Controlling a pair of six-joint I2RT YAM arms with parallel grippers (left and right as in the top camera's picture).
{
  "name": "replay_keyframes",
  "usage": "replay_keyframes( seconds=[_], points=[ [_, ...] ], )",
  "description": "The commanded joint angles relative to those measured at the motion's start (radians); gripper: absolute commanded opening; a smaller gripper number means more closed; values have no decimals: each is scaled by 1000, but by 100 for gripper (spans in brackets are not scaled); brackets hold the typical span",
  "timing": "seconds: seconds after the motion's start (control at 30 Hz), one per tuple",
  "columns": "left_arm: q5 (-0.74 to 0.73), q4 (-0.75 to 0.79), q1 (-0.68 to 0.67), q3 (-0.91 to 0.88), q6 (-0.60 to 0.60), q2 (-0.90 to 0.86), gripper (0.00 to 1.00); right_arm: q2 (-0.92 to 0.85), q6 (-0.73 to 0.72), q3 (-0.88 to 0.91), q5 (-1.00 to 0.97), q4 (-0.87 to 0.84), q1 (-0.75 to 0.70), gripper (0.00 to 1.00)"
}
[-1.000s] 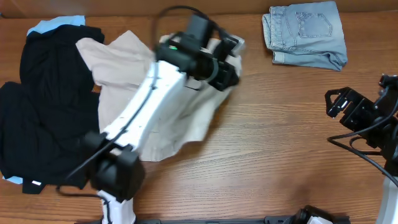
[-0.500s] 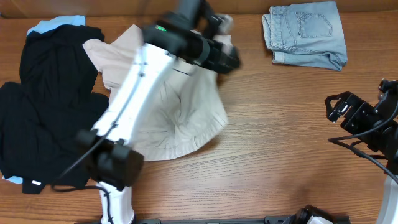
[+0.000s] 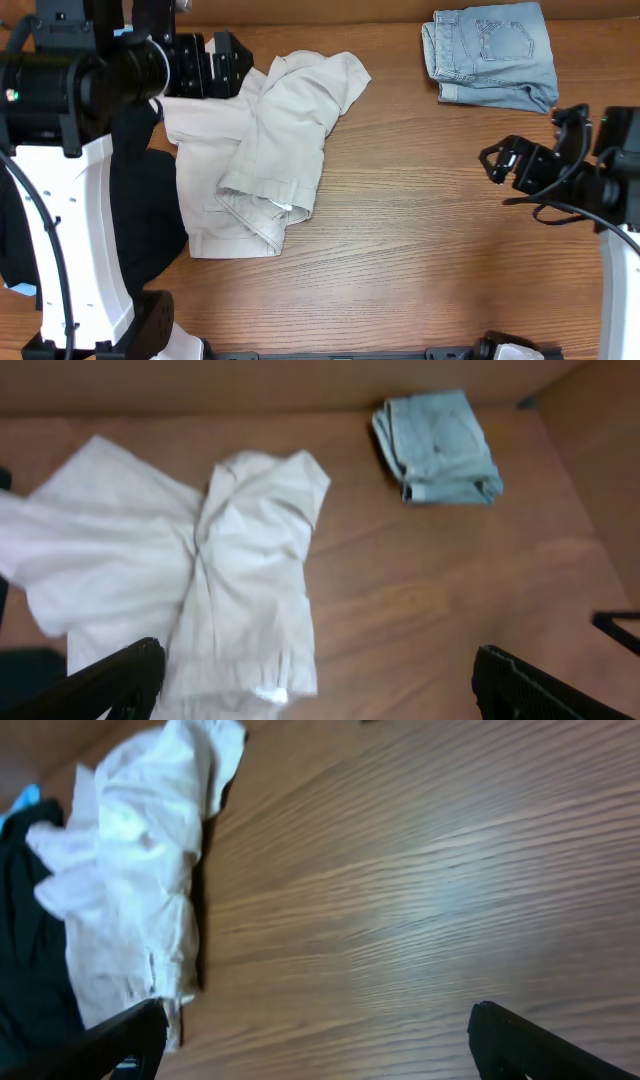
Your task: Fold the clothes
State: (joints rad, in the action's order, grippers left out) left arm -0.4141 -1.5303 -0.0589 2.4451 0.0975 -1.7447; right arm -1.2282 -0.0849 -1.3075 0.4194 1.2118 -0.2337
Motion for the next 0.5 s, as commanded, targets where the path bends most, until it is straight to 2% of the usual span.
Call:
replay_keyframes(
  seconds=[0.0,0.07,0.17,0.3,0.47],
  points=[
    [6,-60,0,-14,-38,-27,100,-26,10,-27,12,-11,70,100],
    [11,-120,7,-31,-76,-34,100,-47,3,-27,13,-33,125,100],
    [40,-159,27,-48,-69,-31,100,-72,-13,-27,23,-80,209,99],
    [79,-159,61,-55,-3,7,100,-113,-56,-27,23,-167,332,99],
    [232,-159,103,-55,81,72,100,-225,-137,-27,-39,-306,513,96]
  ],
)
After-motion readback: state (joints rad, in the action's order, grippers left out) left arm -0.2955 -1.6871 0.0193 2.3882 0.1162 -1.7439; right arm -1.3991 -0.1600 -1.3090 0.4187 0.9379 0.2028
